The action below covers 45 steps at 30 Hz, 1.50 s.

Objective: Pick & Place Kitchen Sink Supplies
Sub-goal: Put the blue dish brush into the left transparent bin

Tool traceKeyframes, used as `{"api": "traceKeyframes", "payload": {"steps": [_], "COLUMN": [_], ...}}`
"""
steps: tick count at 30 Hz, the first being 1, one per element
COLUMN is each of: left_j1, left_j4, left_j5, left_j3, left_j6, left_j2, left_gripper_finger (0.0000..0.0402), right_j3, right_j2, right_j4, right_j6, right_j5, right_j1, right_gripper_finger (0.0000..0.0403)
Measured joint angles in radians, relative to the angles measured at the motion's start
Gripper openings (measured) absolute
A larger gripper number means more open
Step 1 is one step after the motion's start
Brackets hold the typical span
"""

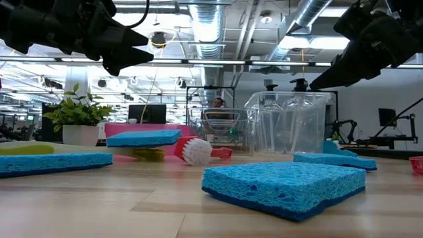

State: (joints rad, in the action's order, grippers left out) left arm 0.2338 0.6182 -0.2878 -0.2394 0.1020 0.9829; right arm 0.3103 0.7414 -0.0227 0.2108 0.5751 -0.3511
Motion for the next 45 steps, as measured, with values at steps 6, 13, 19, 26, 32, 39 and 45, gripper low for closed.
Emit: {"api": "traceKeyframes", "payload": {"steps": [6, 13, 19, 26, 32, 39, 45], "left_j1": [0.000, 0.000, 0.000, 0.000, 0.000, 0.000, 0.000], "left_j4": [0.000, 0.000, -0.001, -0.008, -0.008, -0.009, -0.010], "left_j5": [0.009, 0.051, 0.051, 0.051, 0.050, 0.050, 0.050], "left_j3": [0.000, 0.000, 0.000, 0.000, 0.000, 0.000, 0.000], "left_j6": [0.013, 0.015, 0.015, 0.010, 0.008, 0.008, 0.008], "left_j2": [0.000, 0.000, 0.000, 0.000, 0.000, 0.000, 0.000], "left_gripper_finger": [0.0248, 0.0248, 0.0248, 0.0248, 0.0248, 0.0248, 0.0248], "right_j3": [0.000, 0.000, 0.001, 0.001, 0.001, 0.001, 0.001], "right_j2": [0.000, 0.000, -0.003, -0.003, -0.003, -0.003, -0.003], "right_j4": [0.000, 0.000, -0.003, -0.063, -0.130, -0.197, -0.268], "right_j6": [0.000, 0.000, 0.000, 0.018, 0.096, 0.143, 0.218], "right_j5": [-0.001, 0.000, 0.037, 0.072, 0.079, 0.084, 0.116], "right_j1": [0.000, 0.000, 0.000, 0.001, 0.001, 0.001, 0.001], "right_gripper_finger": [0.0122, 0.0122, 0.0122, 0.0122, 0.0122, 0.0122, 0.0122]}}
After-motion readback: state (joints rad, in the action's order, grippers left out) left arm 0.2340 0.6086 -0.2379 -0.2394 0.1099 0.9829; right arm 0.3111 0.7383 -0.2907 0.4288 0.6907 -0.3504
